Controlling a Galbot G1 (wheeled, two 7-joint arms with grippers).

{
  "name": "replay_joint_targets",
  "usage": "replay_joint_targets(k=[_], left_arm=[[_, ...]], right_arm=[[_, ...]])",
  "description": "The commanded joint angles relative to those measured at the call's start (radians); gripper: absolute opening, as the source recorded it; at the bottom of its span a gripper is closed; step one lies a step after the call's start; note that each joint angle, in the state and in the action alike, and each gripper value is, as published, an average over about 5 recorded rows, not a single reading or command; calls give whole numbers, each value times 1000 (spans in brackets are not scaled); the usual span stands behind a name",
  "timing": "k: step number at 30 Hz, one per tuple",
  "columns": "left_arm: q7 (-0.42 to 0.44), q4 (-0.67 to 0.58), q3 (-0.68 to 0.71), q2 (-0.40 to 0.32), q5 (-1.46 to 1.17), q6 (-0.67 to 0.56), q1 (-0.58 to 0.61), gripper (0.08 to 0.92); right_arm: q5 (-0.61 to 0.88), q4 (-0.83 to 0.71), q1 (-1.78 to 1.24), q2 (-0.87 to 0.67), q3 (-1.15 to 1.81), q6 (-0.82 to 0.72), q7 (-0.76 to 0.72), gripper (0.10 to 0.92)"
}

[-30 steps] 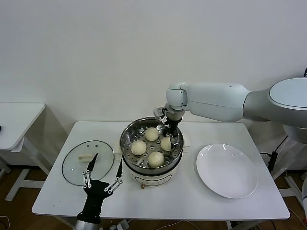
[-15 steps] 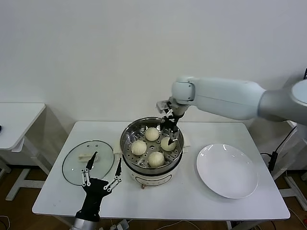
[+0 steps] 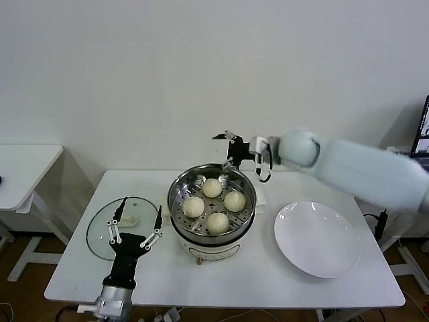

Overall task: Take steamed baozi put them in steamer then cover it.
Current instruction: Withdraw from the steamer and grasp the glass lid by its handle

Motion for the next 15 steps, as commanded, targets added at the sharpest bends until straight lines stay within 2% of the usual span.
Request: replay_joint_targets(k=[1,8,15], left_arm=[[-51,80,-11,-3,213,39,-97,823],[-76,207,-45,-5,409,36,-139,823],[-88,348,-103,26,715,70,-155,823]], right_arm=[[-123,118,-720,-118,721,219,794,823],[-247,60,-1120,86,1172,253,750,823],[-300,32,-1323,267,1434,293,664,823]])
